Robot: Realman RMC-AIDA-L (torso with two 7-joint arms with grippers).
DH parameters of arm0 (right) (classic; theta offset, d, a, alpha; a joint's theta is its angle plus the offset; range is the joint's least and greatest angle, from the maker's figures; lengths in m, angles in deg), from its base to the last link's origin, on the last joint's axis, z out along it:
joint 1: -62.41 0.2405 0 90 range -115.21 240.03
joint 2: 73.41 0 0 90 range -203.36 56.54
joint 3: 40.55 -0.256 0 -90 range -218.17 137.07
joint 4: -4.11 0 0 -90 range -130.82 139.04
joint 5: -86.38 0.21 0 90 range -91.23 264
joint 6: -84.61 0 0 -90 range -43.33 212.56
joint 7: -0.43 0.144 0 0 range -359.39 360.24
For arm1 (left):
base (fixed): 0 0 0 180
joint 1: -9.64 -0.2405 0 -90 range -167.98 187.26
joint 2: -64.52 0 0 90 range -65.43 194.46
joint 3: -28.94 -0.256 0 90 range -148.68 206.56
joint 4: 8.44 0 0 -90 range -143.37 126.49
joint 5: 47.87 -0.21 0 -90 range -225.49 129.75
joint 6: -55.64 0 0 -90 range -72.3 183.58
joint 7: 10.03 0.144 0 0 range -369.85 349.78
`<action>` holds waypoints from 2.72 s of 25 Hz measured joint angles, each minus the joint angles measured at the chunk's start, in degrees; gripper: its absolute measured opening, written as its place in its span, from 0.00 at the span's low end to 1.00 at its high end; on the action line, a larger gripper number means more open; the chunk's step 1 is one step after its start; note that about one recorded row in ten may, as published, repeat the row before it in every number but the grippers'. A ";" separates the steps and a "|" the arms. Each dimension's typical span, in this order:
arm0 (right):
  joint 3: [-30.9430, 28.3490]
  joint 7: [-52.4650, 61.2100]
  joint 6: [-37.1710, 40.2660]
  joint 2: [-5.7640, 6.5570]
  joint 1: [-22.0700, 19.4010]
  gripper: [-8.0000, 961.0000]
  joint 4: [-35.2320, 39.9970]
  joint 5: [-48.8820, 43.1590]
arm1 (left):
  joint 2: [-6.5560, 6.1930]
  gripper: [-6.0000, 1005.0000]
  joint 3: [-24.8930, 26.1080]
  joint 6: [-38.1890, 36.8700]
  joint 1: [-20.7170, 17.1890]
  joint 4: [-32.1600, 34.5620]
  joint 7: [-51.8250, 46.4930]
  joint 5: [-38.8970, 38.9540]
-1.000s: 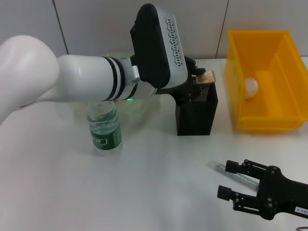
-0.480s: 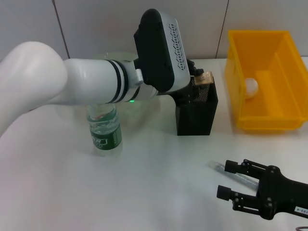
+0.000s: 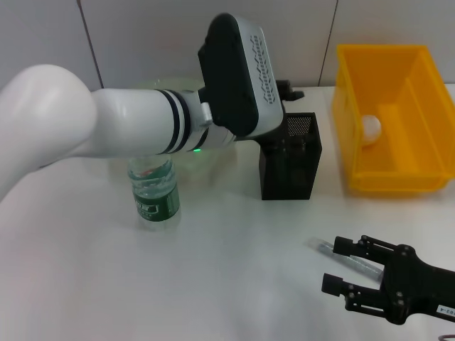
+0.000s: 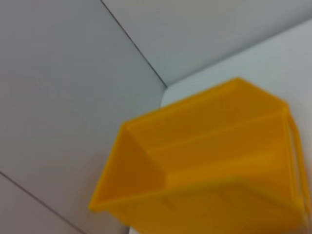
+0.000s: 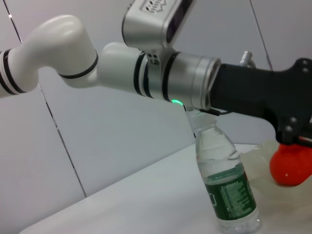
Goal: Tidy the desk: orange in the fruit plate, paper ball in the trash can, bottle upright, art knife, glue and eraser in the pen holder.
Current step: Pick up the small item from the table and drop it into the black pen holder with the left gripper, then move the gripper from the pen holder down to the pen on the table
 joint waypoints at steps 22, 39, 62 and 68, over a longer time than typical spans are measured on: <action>-4.46 8.00 -0.15 1.17 -1.48 0.79 -8.35 -1.63 | -0.88 0.80 30.15 -60.38 -21.85 -10.94 33.71 39.72; -2.05 65.51 9.46 0.58 14.67 0.78 -54.05 -44.66 | -0.82 0.80 33.66 -56.89 -20.81 -38.20 47.78 28.02; 21.18 79.42 -0.24 -0.18 23.42 0.74 -45.15 -60.28 | -0.78 0.80 32.41 -54.37 -19.34 -42.46 50.46 26.73; 24.61 79.38 -1.97 -0.18 23.67 0.70 -42.96 -60.38 | -0.67 0.80 32.41 -54.40 -18.99 -42.74 50.49 26.73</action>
